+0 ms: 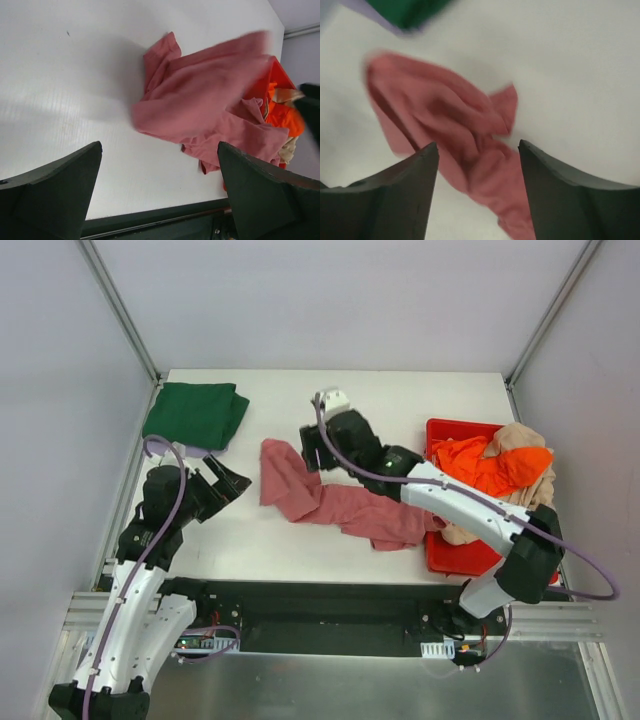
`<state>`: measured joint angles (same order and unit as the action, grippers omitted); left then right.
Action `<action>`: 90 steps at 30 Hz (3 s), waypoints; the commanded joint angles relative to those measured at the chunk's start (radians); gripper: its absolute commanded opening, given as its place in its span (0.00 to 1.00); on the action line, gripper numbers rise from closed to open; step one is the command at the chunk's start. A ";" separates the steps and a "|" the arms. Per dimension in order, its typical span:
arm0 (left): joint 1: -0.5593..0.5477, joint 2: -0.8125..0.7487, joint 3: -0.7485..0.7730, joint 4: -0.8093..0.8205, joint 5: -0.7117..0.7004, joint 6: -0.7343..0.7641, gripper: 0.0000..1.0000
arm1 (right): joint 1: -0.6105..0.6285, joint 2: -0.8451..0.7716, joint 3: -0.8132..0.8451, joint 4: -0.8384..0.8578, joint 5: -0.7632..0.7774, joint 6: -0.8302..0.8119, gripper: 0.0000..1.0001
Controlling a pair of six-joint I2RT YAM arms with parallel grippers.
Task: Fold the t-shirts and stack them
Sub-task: Move the tshirt to the center of the board, then flatten out the tshirt
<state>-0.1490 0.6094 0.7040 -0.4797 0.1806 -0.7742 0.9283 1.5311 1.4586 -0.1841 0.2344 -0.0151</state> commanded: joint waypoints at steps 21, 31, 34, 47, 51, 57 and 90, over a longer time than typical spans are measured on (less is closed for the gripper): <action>0.009 0.466 -0.112 0.073 -0.254 -0.043 0.78 | -0.002 -0.794 -0.862 -0.101 0.060 0.260 0.96; 0.092 0.772 -0.063 0.184 -0.309 -0.099 0.66 | 0.098 -0.747 -0.899 -0.150 0.075 0.282 0.96; 0.097 0.866 -0.012 0.190 -0.267 -0.096 0.52 | 0.141 -0.706 -0.880 -0.150 0.117 0.296 0.96; 0.101 0.767 -0.035 0.146 -0.352 -0.114 0.00 | 0.168 -0.622 -0.798 -0.377 0.224 0.457 0.98; 0.202 0.641 -0.037 -0.034 -0.567 -0.212 0.00 | 0.233 -0.475 -0.722 -0.468 0.324 0.492 0.99; 0.538 0.586 -0.046 -0.108 -0.506 -0.177 0.00 | 0.326 -0.240 -0.595 -0.471 0.353 0.463 0.99; 0.577 0.567 -0.074 -0.025 -0.264 -0.030 0.00 | 0.293 -0.051 -0.679 -0.060 0.344 0.507 0.51</action>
<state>0.4267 1.1877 0.6388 -0.5022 -0.1104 -0.8207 1.2377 1.4727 0.7506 -0.3237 0.5396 0.4911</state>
